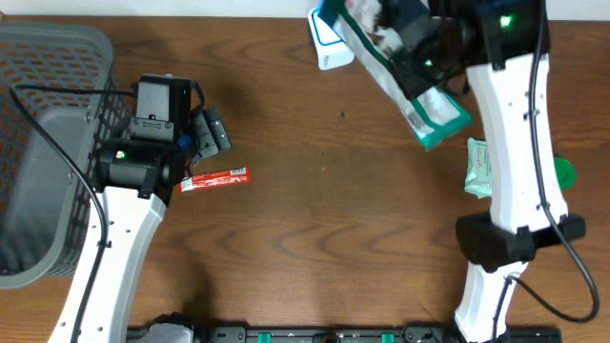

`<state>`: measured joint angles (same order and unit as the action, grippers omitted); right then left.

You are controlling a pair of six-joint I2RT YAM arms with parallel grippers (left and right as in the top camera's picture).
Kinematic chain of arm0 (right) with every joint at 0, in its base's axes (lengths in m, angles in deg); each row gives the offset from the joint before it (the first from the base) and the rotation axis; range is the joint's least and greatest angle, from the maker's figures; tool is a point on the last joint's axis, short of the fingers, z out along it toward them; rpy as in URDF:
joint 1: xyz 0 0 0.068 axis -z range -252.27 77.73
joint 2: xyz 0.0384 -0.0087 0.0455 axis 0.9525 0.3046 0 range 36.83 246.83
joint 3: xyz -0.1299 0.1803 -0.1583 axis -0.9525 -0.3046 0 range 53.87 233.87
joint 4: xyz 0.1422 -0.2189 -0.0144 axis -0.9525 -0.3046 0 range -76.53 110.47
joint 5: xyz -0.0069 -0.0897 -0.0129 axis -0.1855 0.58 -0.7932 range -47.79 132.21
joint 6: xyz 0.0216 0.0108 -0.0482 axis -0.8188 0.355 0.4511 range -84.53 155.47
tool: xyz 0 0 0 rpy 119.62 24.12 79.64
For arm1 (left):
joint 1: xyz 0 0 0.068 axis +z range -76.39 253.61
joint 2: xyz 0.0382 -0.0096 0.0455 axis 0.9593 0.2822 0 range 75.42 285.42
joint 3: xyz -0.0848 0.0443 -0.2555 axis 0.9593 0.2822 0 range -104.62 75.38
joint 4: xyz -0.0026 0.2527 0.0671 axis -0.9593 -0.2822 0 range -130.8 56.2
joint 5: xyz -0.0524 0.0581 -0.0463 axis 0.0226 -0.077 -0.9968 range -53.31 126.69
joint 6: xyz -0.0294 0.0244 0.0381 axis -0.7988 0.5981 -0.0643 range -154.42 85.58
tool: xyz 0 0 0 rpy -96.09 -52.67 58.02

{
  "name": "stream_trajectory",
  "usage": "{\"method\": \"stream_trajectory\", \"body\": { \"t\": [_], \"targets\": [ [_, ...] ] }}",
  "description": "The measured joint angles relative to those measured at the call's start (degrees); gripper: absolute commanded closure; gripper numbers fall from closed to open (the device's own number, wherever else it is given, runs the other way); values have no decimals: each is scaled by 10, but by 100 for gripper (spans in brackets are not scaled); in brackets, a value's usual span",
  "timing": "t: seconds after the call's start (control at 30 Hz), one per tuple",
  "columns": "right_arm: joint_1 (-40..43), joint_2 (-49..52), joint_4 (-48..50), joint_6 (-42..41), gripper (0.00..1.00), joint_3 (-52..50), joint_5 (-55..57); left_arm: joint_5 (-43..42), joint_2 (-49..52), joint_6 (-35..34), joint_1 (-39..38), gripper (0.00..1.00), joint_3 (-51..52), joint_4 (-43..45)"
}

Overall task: Scan the item barcode
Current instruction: 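Carry the gloves pack right and set it beside the wipes pack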

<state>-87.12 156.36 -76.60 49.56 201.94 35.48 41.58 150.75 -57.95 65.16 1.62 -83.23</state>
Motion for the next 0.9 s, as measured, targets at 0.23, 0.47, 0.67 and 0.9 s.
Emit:
{"method": "stream_trajectory", "body": {
  "t": [0.23, 0.47, 0.67, 0.9],
  "targets": [
    [87, 8, 31, -42, 99, -160, -32, 0, 0, 0, 0, 7, 0, 0],
    [156, 11, 102, -48, 99, -324, -39, 0, 0, 0, 0, 7, 0, 0],
    [208, 11, 206, -60, 97, -454, -40, 0, 0, 0, 0, 7, 0, 0],
    [244, 11, 258, -80, 27, -547, -40, 0, 0, 0, 0, 7, 0, 0]
  ]
}}
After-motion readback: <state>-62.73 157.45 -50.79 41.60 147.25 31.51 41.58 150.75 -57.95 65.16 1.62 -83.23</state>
